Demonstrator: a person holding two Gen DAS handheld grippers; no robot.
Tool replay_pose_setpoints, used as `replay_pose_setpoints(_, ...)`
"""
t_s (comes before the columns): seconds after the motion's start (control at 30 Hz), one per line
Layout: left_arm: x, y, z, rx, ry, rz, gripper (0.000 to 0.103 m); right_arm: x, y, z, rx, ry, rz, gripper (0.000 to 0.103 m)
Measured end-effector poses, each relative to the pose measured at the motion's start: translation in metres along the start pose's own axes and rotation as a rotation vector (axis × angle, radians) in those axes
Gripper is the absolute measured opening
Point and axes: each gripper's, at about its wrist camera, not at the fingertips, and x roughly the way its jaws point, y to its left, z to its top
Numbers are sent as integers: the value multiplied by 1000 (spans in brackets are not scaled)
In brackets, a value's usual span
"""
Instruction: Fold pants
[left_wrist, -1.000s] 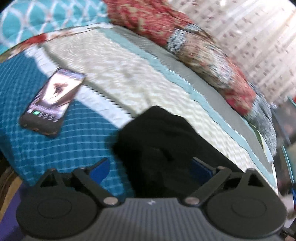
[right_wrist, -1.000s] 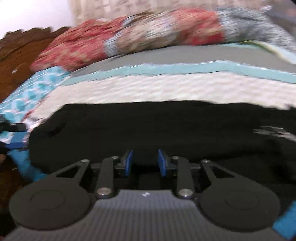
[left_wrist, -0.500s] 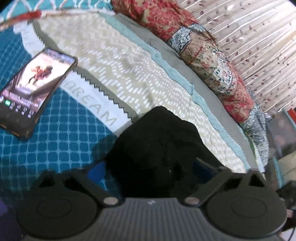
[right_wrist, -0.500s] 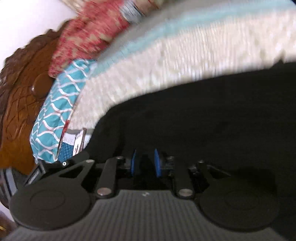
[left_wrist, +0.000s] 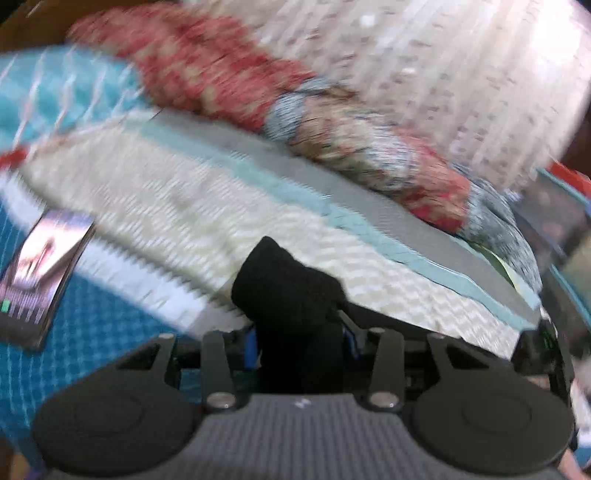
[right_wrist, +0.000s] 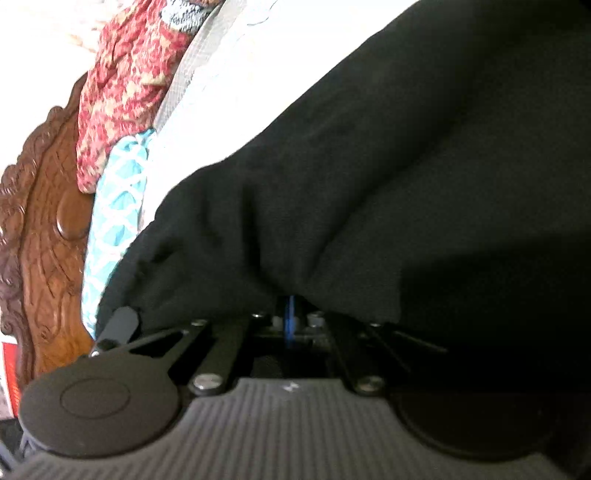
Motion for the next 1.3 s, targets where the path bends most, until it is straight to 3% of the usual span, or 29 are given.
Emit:
replay_pose_setpoints(0.2, 0, -51, -8, 178, -24, -62, 39, -56, -33, 3, 90, -131, 63, 10)
replay_pose_setpoints(0.4, 8, -104, -40, 420, -10, -99, 41, -103, -70, -4, 170, -225, 103, 12)
replay_pose_setpoints(0.57, 43, -137, -83, 660, 164, -74, 65, -125, -95, -12, 231, -282, 102, 18)
replay_pose_setpoints(0.63, 43, -143, -95, 724, 175, -57, 73, -129, -99, -13, 239, -296, 99, 18)
replay_pose_setpoints(0.7, 31, -147, -97, 751, 148, -78, 83, -133, -94, -14, 218, -316, 91, 33)
replay_pose_setpoints(0.8, 8, -141, -85, 717, 106, -121, 94, -136, -85, -14, 178, -339, 91, 45)
replay_pose_setpoints(1.0, -32, -106, -52, 536, 39, -157, 99, -136, -72, -16, 82, -326, 131, 74)
replay_pose_setpoints(1.2, -34, -49, -17, 239, 37, -66, 97, -97, -29, -17, -130, -217, 60, 77)
replay_pose_setpoints(1.3, -30, -24, -7, 115, 68, -46, 96, -62, -7, -14, -210, -150, -37, 76)
